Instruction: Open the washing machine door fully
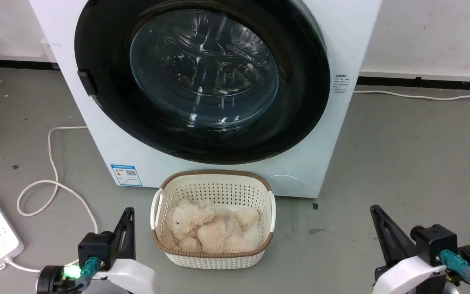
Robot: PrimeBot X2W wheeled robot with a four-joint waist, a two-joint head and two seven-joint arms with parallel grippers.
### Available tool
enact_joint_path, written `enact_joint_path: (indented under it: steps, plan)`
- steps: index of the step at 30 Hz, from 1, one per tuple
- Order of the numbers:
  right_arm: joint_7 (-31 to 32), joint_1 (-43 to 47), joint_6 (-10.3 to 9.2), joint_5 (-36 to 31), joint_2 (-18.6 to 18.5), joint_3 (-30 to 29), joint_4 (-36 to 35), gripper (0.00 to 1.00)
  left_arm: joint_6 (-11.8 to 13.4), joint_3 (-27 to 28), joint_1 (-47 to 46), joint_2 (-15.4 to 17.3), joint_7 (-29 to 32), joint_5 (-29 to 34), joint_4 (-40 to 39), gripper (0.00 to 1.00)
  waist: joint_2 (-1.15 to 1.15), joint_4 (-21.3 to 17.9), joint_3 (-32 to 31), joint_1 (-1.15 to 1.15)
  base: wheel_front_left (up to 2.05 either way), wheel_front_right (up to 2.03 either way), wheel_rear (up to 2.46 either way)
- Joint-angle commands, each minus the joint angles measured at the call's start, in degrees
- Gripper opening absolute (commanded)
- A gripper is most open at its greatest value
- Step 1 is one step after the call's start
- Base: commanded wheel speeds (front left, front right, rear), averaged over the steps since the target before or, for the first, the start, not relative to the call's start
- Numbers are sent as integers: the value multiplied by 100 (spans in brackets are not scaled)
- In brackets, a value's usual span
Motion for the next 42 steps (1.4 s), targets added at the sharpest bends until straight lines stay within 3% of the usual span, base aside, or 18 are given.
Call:
enact_joint_path:
  steps: [1, 33, 34, 42]
  plan:
    - [4, -66, -5, -43, 13, -3, -25, 0, -24, -1, -90, 3, 1, 51, -21, 0, 0, 0, 0, 0, 0, 0, 0]
    - [4, -66, -5, -43, 13, -3, -25, 0, -24, -1, -90, 3, 1, 51, -21, 0, 0, 0, 0, 0, 0, 0, 0]
    - [-2, 1, 0, 2, 0, 1, 1, 100, 1, -1, 1, 0, -2, -2, 1, 100, 0, 0, 0, 0, 0, 0, 0]
    - [-53, 23, 0, 38, 0, -9, -11, 100, 18, -27, 7, 0, -53, -39, 21, 100, 0, -2, -8, 0, 0, 0, 0]
